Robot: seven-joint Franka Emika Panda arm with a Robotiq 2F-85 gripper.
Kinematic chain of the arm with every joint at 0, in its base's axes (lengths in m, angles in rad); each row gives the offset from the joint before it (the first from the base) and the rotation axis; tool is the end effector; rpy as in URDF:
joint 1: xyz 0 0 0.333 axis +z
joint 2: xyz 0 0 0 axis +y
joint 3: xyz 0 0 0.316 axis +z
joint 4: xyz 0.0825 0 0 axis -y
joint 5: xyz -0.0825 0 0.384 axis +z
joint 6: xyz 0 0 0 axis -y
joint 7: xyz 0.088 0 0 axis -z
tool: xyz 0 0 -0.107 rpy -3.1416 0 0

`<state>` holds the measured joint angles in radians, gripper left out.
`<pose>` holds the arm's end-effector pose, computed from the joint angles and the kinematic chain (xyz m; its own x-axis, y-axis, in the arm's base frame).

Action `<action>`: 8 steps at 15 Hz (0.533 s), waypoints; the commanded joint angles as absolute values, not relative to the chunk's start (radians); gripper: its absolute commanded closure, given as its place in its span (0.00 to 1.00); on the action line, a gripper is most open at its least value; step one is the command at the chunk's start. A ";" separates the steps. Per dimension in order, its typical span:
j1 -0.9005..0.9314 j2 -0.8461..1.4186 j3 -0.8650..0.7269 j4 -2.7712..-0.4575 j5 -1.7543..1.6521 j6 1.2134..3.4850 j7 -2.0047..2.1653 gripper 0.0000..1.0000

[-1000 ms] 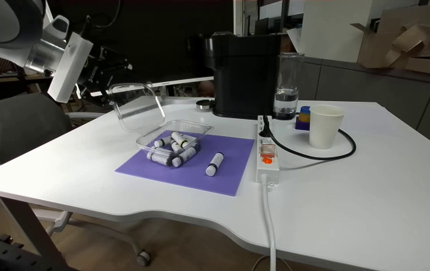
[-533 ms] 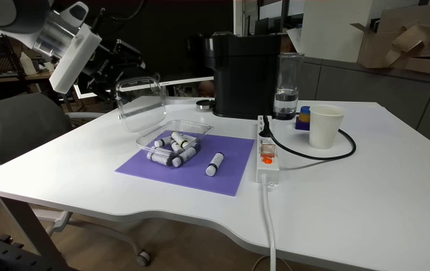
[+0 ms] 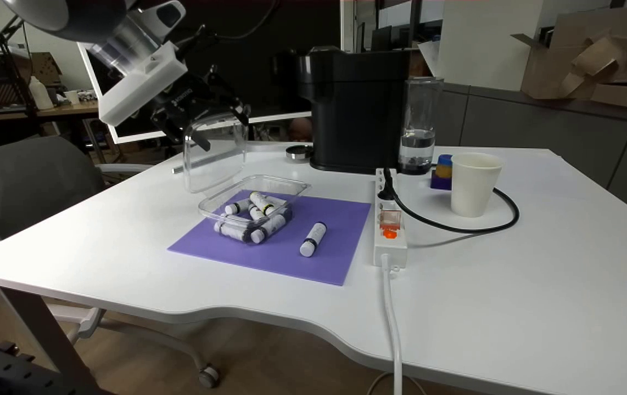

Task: Close the lid of the colourless box

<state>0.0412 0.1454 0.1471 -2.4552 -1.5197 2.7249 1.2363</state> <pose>0.4510 0.1251 0.2351 0.8289 0.4044 0.3864 0.2099 -0.8653 0.4551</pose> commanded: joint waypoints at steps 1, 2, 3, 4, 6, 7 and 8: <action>0.004 0.094 0.125 -2.496 -1.476 2.788 1.236 0.00; -0.007 0.090 0.118 -2.502 -1.460 2.805 1.230 0.00; -0.017 0.086 0.113 -2.508 -1.443 2.821 1.223 0.00; -0.026 0.081 0.108 -2.515 -1.424 2.833 1.217 0.00; -0.042 0.069 0.099 -2.531 -1.392 2.851 1.207 0.00; -0.051 0.066 0.093 -2.540 -1.370 2.867 1.194 0.00; -0.061 0.066 0.090 -2.551 -1.336 2.878 1.165 0.00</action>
